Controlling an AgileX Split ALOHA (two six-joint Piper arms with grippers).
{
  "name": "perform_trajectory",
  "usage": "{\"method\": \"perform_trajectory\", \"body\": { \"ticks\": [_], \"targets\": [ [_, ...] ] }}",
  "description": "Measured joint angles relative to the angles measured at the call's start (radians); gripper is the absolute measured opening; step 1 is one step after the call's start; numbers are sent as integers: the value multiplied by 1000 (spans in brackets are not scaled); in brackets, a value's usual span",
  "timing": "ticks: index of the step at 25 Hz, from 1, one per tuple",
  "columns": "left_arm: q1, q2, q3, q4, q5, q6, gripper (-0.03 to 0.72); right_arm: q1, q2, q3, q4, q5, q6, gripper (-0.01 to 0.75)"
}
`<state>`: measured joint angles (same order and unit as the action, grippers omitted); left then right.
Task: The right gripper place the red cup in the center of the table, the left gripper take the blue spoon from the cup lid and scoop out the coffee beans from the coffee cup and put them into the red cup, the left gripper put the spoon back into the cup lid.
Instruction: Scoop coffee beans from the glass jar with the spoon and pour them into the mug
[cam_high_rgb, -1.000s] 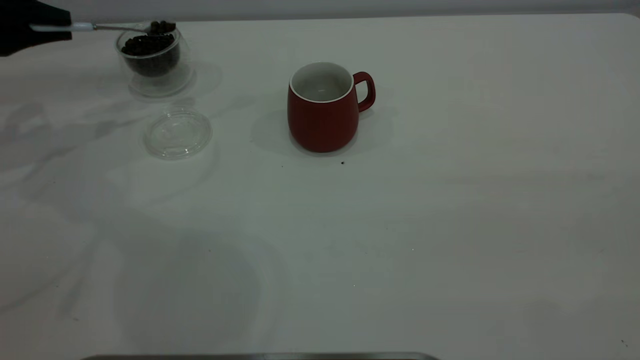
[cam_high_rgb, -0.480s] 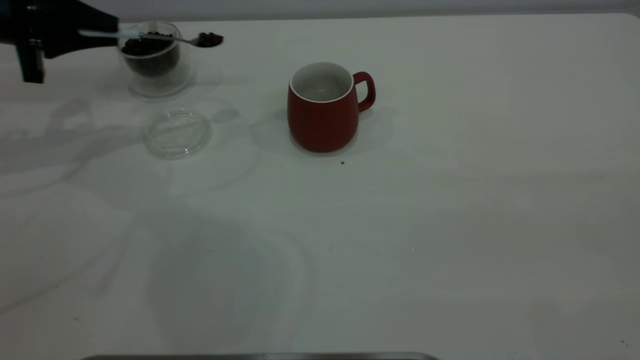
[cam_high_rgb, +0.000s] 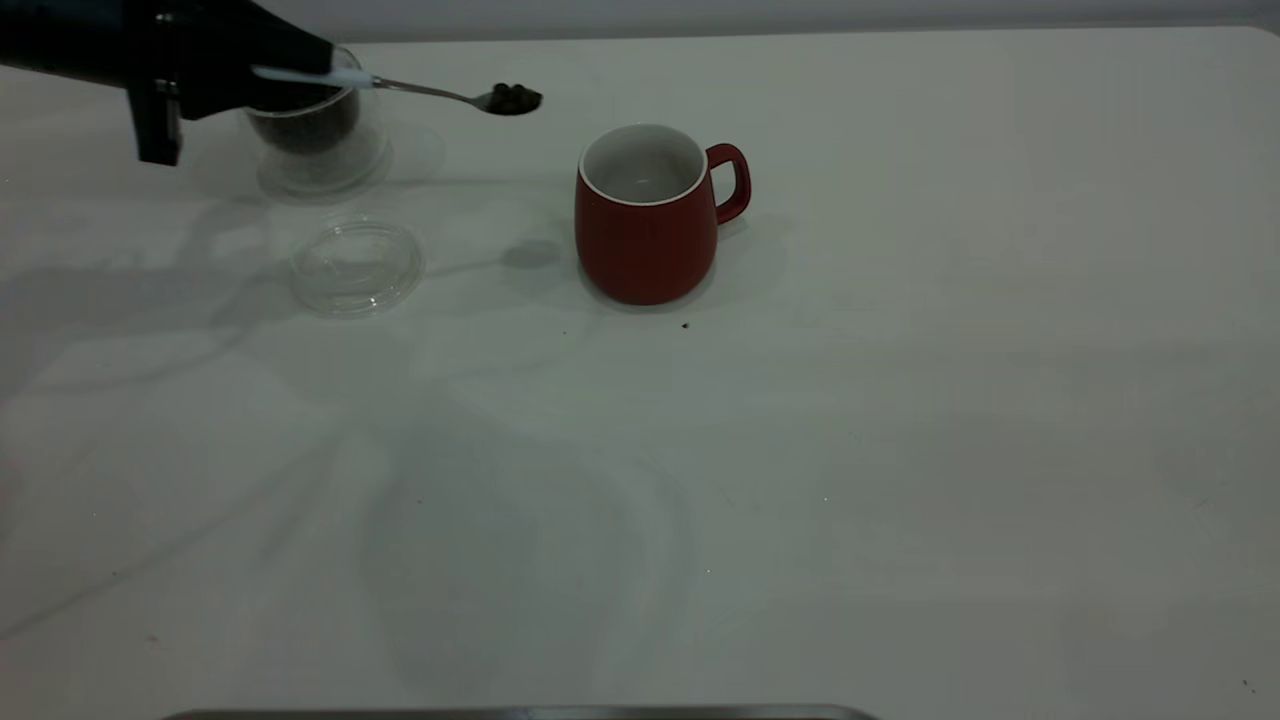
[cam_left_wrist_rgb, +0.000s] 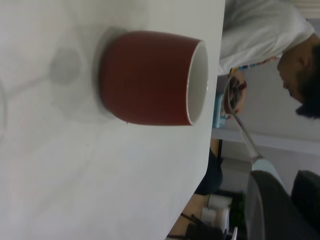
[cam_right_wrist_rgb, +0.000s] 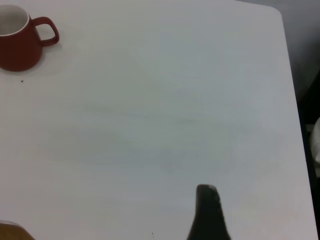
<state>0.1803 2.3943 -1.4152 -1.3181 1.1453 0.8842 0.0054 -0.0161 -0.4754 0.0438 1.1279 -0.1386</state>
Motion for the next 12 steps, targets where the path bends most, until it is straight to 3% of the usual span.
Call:
{"method": "perform_trajectory", "body": {
  "ticks": [12],
  "targets": [
    [-81, 0, 0, -1, -65, 2, 119, 0, 0, 0, 0, 0, 0, 588]
  ]
}}
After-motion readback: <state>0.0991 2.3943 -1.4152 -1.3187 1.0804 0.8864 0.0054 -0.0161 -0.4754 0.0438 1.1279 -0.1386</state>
